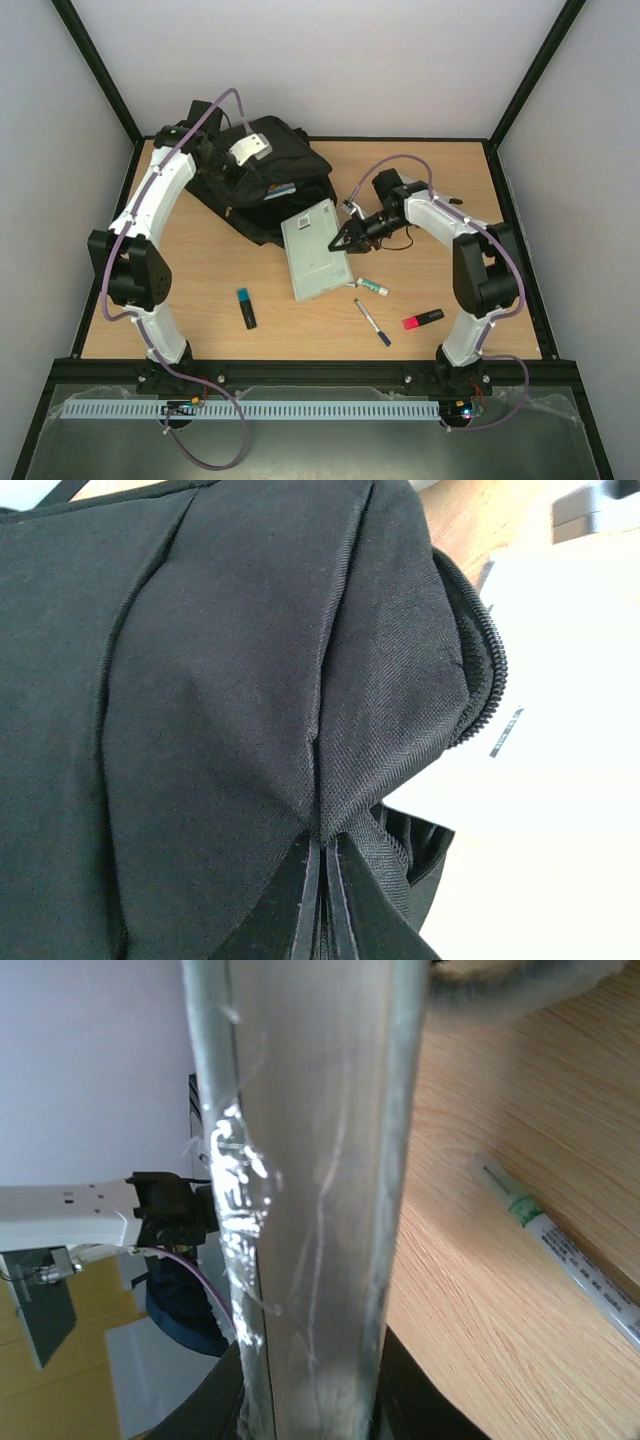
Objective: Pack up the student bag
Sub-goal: Place the book in the student bag.
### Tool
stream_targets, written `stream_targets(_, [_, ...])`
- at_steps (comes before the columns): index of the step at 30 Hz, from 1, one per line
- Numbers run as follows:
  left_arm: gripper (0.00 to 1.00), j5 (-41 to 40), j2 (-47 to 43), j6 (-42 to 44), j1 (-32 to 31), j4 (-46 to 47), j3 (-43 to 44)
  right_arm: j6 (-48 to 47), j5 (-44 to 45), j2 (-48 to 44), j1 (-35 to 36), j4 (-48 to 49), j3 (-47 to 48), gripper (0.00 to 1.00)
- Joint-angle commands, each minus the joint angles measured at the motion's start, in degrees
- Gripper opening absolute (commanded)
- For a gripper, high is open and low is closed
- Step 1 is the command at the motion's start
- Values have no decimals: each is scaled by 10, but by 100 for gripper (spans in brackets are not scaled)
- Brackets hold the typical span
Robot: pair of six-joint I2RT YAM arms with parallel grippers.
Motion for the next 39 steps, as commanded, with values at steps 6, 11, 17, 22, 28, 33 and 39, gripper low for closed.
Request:
stream_targets(6, [2,82,-21,45,-36,-13,20,38,-137,69,8,34,69,1])
stream_targets(11, [2,80,-32,54,-43,-18,9,81,-187,103,13,76,79,1])
stream_targets(17, [2,66,-40,73,-48,-26,-5,128,-205,147,14,115,123,1])
stream_targets(22, [2,51,-45,91,-49,-31,-20,173,-212,177,19,155,154,1])
stream_targets(28, [2,33,-53,111,-49,-35,-38,216,-213,211,21,189,179,1])
stream_targets(33, [2,30,-60,126,-49,-36,-44,235,-202,230,22,200,206,1])
stream_targets(39, [2,33,-60,124,-49,-30,-55,253,-183,250,23,216,216,2])
